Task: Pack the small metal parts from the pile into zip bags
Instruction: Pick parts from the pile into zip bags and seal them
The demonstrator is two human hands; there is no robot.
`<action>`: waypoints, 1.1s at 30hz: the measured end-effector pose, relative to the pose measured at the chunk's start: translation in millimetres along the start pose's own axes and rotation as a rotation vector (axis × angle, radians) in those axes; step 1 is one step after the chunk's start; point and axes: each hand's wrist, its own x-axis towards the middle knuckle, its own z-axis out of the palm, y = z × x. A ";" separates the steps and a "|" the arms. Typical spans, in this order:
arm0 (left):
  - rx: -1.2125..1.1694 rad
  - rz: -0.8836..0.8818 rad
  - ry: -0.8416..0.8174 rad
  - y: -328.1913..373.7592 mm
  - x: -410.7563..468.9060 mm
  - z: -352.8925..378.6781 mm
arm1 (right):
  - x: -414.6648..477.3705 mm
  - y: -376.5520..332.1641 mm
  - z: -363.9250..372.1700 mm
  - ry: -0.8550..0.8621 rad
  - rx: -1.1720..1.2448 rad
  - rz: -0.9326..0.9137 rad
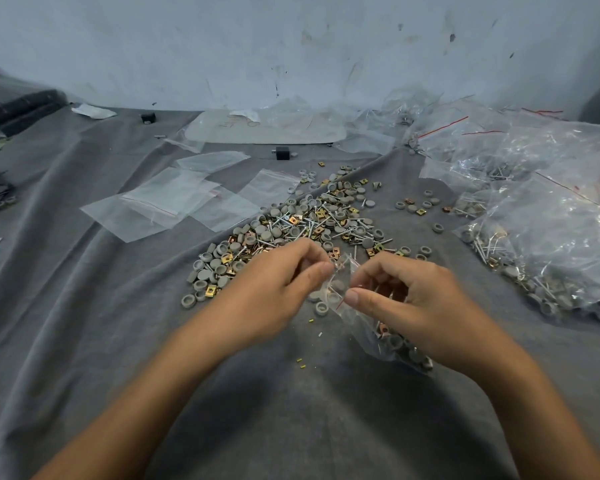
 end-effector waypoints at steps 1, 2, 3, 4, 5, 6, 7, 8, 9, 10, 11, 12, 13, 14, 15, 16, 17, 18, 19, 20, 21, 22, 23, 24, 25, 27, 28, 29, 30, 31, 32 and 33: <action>0.005 0.004 -0.003 1.7 0.0 1.7 | -0.1 0.4 -0.2 -0.001 -0.002 -0.004; 0.030 0.010 0.000 2.7 -0.1 3.2 | 0.0 0.9 -0.3 -0.003 -0.005 -0.009; 0.061 0.014 0.007 3.3 -0.4 4.7 | 0.1 1.5 -0.2 -0.006 -0.007 -0.012; 0.083 0.013 0.016 3.4 -0.8 6.2 | 0.3 1.9 -0.1 -0.008 -0.007 -0.013; 0.090 0.010 0.028 3.5 -1.5 7.6 | 0.4 2.1 0.0 -0.011 -0.007 -0.013; 0.086 0.008 0.039 3.7 -1.7 8.7 | 0.7 2.3 0.1 -0.013 -0.009 -0.013; 0.069 0.004 0.050 4.1 -1.7 9.5 | 0.6 2.5 0.2 -0.012 -0.011 -0.014; 0.033 -0.001 0.060 4.6 -1.4 9.6 | 0.7 2.6 0.3 -0.011 -0.013 -0.015; -0.017 -0.005 0.075 5.0 -0.7 9.1 | 0.6 2.9 0.1 -0.008 -0.012 -0.016; -0.061 -0.007 0.092 4.5 0.2 8.0 | 0.4 3.3 -0.1 -0.004 -0.010 -0.016; -0.076 0.001 0.110 4.0 1.0 6.5 | 0.3 3.6 -0.5 0.001 -0.004 -0.015; -0.070 0.013 0.116 3.9 1.1 5.5 | 0.2 3.6 -0.8 0.005 0.006 -0.011; -0.077 0.020 0.097 4.4 1.1 5.1 | 0.0 3.3 -1.0 0.006 0.013 -0.006; -0.124 0.019 0.062 5.5 1.2 5.4 | 0.0 2.8 -1.0 0.004 0.016 -0.001; -0.208 0.010 0.026 7.2 0.9 4.7 | -0.1 2.2 -1.1 0.002 0.016 0.001; -0.299 -0.004 0.004 8.6 1.0 3.2 | -0.2 1.5 -1.3 0.004 0.014 0.001; -0.363 -0.013 0.010 8.3 1.4 0.7 | -0.5 0.9 -1.8 0.013 0.012 0.000; -0.378 -0.011 0.043 6.2 2.2 -2.6 | -0.5 0.3 -2.8 0.027 0.011 -0.002; -0.345 -0.004 0.092 2.3 3.9 -6.2 | -0.7 -0.1 -4.6 0.045 0.013 -0.002; -0.285 0.002 0.145 -3.5 5.5 -9.7 | -0.9 -0.4 -6.7 0.063 0.019 -0.002; -0.216 -0.002 0.183 -9.8 7.0 -12.1 | -1.0 -0.5 -8.8 0.078 0.032 -0.002; -0.144 -0.013 0.192 -15.3 8.0 -13.2 | -1.2 -0.6 -10.8 0.090 0.055 -0.001; -0.061 -0.033 0.171 -19.2 8.1 -12.1 | -1.2 -0.8 -12.1 0.101 0.080 0.003; 0.038 -0.055 0.127 -21.6 7.7 -8.4 | -1.0 -0.8 -13.2 0.109 0.095 0.007; 0.146 -0.064 0.076 -23.4 7.1 -3.0 | -0.8 -0.7 -13.8 0.115 0.095 0.009; 0.352 -0.037 0.000 -25.6 7.8 10.5 | -0.9 0.0 -14.2 0.115 0.086 0.015; 0.434 -0.035 -0.013 -26.4 8.9 16.4 | -1.1 0.2 -14.0 0.112 0.083 0.017; 0.491 -0.049 -0.009 -26.7 10.5 20.9 | -1.6 0.6 -13.9 0.109 0.077 0.016; 0.528 -0.065 0.007 -26.9 11.8 23.9 | -1.8 0.8 -13.6 0.106 0.068 0.013; 0.555 -0.065 0.029 -27.6 12.9 25.9 | -1.8 1.0 -13.4 0.106 0.060 0.011; 0.581 -0.057 0.041 -28.0 13.5 27.5 | -2.0 1.0 -13.6 0.108 0.056 0.011; 0.608 -0.048 0.048 -28.5 13.7 28.6 | -1.7 1.0 -13.8 0.109 0.055 0.012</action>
